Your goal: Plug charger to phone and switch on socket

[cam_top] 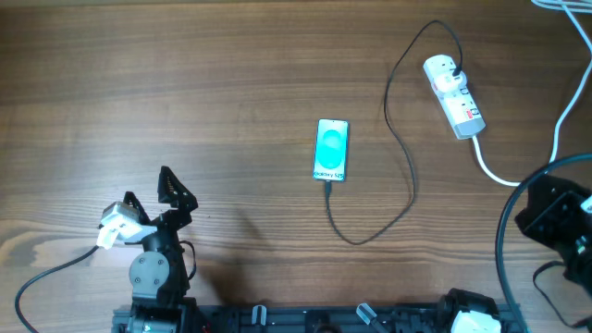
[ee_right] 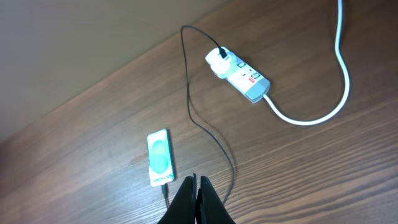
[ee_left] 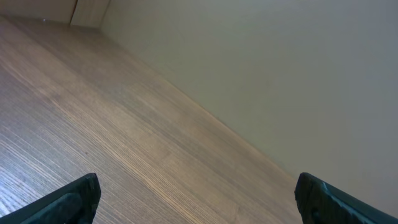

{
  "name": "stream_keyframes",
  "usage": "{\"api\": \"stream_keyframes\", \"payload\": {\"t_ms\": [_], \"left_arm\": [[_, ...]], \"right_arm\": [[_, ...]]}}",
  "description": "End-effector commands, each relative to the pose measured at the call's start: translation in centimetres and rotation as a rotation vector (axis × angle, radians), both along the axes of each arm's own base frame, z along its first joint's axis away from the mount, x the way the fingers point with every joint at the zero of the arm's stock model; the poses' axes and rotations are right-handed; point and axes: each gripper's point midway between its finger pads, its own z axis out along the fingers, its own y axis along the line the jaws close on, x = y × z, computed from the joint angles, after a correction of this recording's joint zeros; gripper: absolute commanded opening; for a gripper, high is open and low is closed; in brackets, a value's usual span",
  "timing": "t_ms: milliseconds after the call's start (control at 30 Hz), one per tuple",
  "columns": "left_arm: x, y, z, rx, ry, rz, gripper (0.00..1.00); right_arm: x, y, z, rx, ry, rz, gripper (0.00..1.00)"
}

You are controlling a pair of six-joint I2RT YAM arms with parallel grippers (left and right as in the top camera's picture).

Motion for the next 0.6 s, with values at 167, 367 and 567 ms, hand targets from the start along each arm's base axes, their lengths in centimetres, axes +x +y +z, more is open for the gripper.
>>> {"api": "stream_keyframes", "payload": {"t_ms": [167, 367, 567], "left_arm": [[-0.1, 0.2, 0.1, 0.007, -0.005, 0.010, 1.00], [-0.1, 0.2, 0.1, 0.007, -0.005, 0.010, 1.00], [-0.1, 0.2, 0.1, 0.007, -0.005, 0.010, 1.00]], "right_arm": [[-6.0, 2.0, 0.2, -0.038, -0.080, 0.047, 0.06], [-8.0, 2.6, -0.3, -0.039, -0.085, 0.046, 1.00], [-8.0, 2.0, -0.5, -0.062, -0.076, 0.031, 1.00]]}}
